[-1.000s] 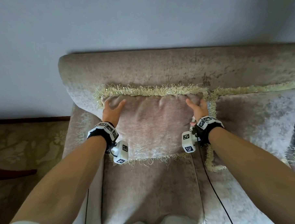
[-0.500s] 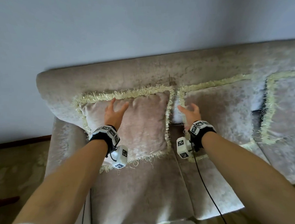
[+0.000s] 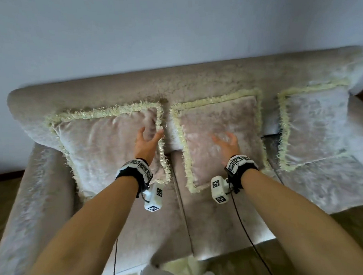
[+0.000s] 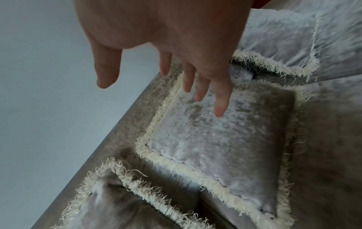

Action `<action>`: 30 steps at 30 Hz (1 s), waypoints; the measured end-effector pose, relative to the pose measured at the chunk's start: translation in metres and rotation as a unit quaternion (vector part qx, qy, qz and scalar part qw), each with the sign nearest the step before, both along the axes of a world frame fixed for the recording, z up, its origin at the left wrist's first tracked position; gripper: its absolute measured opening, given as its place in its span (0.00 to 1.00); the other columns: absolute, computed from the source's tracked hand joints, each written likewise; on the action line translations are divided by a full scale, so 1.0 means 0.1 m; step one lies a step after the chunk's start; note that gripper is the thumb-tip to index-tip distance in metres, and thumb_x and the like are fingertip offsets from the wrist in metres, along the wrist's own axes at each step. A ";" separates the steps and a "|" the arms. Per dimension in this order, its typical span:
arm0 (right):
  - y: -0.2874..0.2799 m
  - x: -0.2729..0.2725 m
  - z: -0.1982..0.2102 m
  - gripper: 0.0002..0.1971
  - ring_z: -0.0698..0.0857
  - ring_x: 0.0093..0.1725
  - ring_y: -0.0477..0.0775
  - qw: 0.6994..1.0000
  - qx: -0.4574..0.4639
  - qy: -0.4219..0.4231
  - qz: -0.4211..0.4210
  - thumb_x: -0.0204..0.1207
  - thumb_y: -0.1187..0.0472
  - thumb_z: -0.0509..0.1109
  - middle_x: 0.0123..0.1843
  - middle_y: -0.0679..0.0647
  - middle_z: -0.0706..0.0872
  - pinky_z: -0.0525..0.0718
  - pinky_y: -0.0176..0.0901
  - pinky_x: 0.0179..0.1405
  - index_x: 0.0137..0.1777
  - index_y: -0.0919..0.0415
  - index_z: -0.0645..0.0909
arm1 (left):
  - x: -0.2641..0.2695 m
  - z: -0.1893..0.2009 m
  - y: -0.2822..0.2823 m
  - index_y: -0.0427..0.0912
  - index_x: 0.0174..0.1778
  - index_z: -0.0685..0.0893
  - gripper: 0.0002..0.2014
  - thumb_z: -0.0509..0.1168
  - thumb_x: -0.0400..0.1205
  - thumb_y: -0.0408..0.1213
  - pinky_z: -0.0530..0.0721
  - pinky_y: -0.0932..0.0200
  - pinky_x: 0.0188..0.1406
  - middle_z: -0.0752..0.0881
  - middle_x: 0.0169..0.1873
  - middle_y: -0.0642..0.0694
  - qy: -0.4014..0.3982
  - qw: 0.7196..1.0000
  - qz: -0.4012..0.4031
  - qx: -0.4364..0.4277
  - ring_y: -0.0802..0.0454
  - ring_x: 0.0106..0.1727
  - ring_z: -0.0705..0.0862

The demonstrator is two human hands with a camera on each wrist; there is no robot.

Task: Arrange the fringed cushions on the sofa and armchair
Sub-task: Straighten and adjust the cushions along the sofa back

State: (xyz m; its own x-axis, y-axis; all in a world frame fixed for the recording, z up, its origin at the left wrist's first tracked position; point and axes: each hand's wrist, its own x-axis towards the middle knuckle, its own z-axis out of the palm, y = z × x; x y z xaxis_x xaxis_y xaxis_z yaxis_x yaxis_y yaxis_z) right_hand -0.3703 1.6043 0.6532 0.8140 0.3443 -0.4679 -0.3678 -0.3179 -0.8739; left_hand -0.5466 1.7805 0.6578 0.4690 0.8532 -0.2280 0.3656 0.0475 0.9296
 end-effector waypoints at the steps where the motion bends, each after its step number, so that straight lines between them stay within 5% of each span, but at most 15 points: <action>1: -0.11 0.05 0.00 0.37 0.72 0.74 0.63 1.000 -0.001 0.001 0.004 0.68 0.47 0.81 0.80 0.57 0.68 0.74 0.66 0.70 0.74 0.48 0.66 | 0.06 0.02 -0.13 0.45 0.81 0.62 0.43 0.69 0.76 0.63 0.74 0.46 0.71 0.72 0.76 0.38 -0.010 1.000 -0.005 -0.014 0.40 0.75 0.73; 6: -0.40 0.38 0.02 0.43 0.71 0.75 0.65 1.000 -0.012 -0.003 0.011 0.69 0.44 0.79 0.79 0.60 0.69 0.73 0.67 0.70 0.80 0.50 0.62 | 0.41 0.03 -0.44 0.49 0.80 0.64 0.60 0.66 0.56 0.82 0.75 0.38 0.72 0.74 0.75 0.40 -0.007 0.999 -0.013 -0.033 0.41 0.74 0.75; 16: -0.30 1.06 -0.19 0.41 0.71 0.75 0.64 0.999 -0.041 0.000 0.017 0.73 0.45 0.76 0.79 0.61 0.67 0.73 0.68 0.72 0.81 0.51 0.60 | 1.29 -0.28 -0.26 0.51 0.82 0.60 0.46 0.69 0.73 0.67 0.71 0.42 0.73 0.69 0.79 0.41 0.033 0.998 -0.001 -0.052 0.41 0.77 0.71; 24: -0.11 1.76 -0.25 0.41 0.71 0.76 0.65 0.998 -0.057 0.010 0.001 0.73 0.46 0.77 0.81 0.58 0.65 0.71 0.69 0.72 0.81 0.50 0.60 | 1.93 -0.47 -0.05 0.53 0.81 0.61 0.47 0.70 0.71 0.68 0.71 0.40 0.72 0.69 0.79 0.41 0.049 0.995 0.024 -0.089 0.40 0.77 0.71; 30: -0.11 2.34 -0.29 0.42 0.71 0.75 0.64 0.997 -0.071 0.003 -0.007 0.72 0.46 0.78 0.80 0.57 0.67 0.76 0.60 0.66 0.81 0.50 0.60 | 2.41 -0.58 0.02 0.54 0.80 0.64 0.43 0.70 0.71 0.66 0.72 0.37 0.73 0.69 0.78 0.41 0.061 0.993 0.048 -0.089 0.40 0.76 0.72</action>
State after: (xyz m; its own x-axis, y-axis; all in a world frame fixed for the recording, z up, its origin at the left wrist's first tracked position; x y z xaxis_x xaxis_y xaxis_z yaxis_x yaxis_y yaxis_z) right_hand -0.1359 1.5929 0.6243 0.8150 0.2634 -0.5162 -0.3780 -0.4335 -0.8180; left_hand -0.3052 1.7825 0.5996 0.3470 0.8339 -0.4292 0.4611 0.2469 0.8523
